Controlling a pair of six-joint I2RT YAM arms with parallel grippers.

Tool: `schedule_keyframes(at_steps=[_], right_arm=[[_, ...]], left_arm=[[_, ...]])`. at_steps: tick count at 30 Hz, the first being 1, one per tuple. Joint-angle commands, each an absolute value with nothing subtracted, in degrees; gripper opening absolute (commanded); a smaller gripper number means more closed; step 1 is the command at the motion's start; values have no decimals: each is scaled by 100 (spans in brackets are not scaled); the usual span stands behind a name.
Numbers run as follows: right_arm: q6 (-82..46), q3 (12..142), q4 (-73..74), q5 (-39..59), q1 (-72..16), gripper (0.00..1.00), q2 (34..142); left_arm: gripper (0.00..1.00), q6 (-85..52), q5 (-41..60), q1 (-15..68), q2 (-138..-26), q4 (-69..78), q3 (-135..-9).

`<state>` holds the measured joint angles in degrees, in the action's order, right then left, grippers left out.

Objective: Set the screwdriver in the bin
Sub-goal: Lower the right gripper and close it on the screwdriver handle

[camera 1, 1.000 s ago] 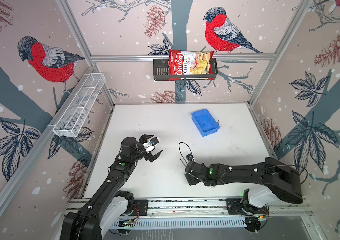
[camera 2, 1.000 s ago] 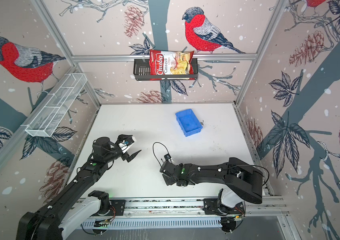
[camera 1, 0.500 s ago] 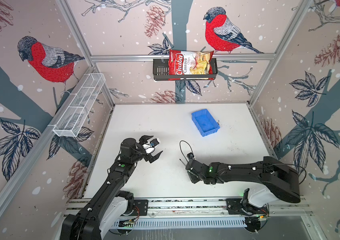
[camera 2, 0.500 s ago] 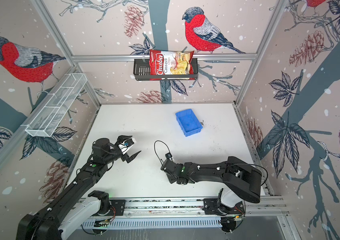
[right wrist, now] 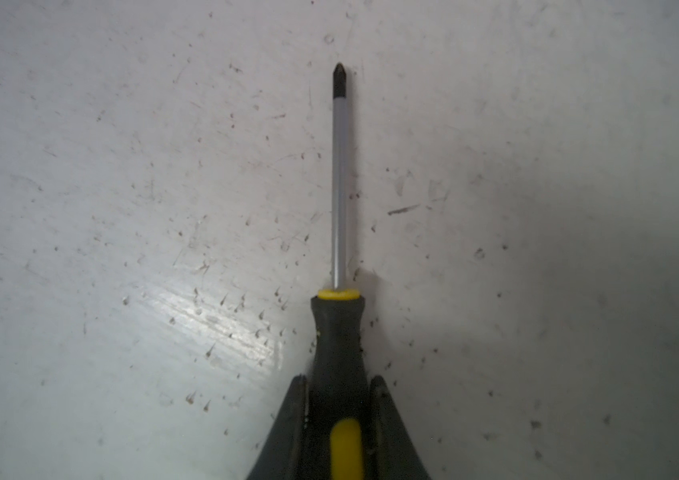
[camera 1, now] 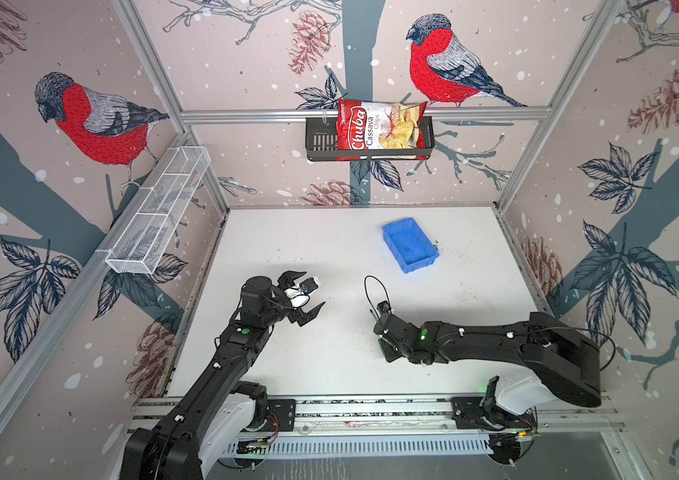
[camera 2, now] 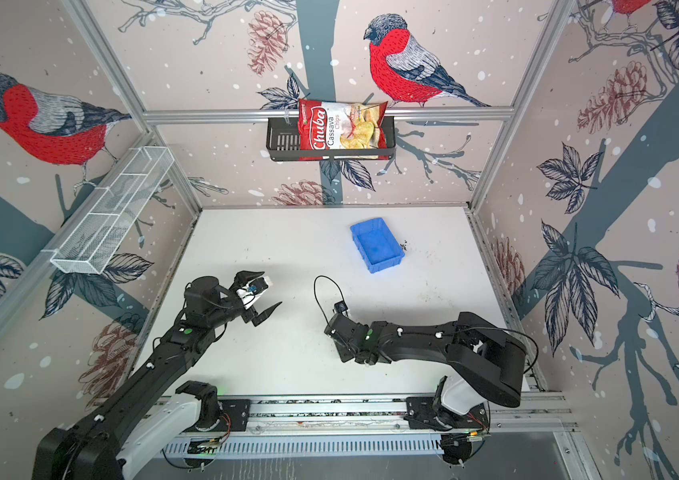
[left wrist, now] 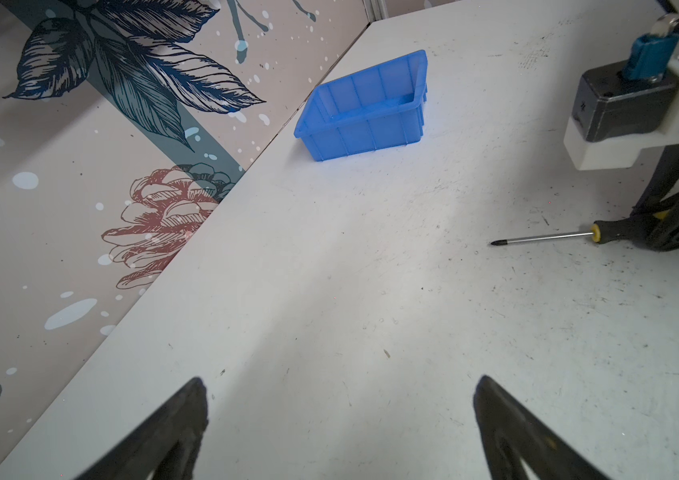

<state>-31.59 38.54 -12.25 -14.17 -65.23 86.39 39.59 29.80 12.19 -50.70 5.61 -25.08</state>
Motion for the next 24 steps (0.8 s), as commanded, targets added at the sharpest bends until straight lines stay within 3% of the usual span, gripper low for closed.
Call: schedule_keyframes(at_steps=[1,15,24], right_arm=[[-3140,3840,-1252,-1474,-6493,13,8559],[-3101,3814,-954,-1556,-6050,11,8253],[-2228,3908,-719,-1468,-5485,11,8073]], left_arm=[[98,4030,3030,1213,-5046,642,-2505],[98,4096,3177,1220,-5080,573,-2544],[98,3430,3350,1222,-5294,739,-2766]])
